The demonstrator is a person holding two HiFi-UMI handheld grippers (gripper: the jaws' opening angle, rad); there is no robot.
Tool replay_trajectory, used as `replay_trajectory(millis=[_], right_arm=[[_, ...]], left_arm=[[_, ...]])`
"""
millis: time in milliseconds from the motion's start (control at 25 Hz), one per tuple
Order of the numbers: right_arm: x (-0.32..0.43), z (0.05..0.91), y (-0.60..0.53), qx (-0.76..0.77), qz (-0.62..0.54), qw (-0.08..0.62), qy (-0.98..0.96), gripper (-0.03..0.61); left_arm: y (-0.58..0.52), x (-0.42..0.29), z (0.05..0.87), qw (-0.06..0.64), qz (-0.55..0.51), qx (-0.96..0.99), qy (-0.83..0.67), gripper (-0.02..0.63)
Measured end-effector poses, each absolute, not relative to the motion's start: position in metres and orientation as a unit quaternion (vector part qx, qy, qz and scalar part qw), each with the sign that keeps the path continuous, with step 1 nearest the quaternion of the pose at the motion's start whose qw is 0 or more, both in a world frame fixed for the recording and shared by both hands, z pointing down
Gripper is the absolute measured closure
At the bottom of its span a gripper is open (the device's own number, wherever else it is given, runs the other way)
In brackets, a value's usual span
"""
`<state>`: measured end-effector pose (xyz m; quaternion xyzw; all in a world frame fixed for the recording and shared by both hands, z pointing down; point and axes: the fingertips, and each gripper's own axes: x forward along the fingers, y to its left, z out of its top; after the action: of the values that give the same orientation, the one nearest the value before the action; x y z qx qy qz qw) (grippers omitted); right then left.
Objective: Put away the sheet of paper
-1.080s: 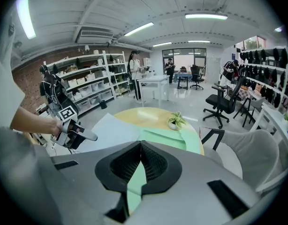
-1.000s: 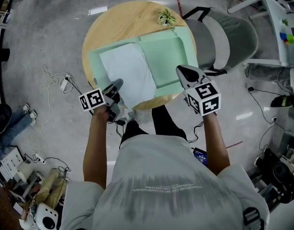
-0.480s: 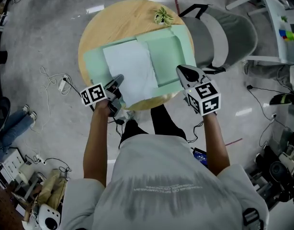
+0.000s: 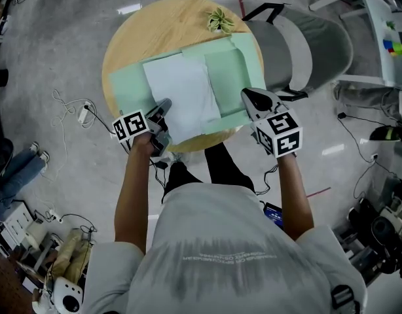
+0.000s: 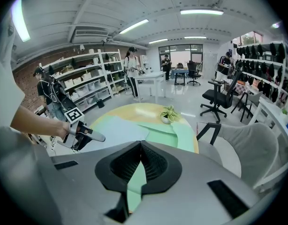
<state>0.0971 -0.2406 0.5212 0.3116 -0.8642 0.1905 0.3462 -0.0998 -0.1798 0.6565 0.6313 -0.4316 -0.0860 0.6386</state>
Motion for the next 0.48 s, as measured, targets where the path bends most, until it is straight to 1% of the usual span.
replay_trajectory(millis=[480], right_arm=[[0.135, 0.53, -0.261, 0.321, 0.199, 0.353, -0.856, 0.551]], left_arm=[[-0.202, -0.076, 0.668, 0.64, -0.08, 0.622, -0.443, 0.594]])
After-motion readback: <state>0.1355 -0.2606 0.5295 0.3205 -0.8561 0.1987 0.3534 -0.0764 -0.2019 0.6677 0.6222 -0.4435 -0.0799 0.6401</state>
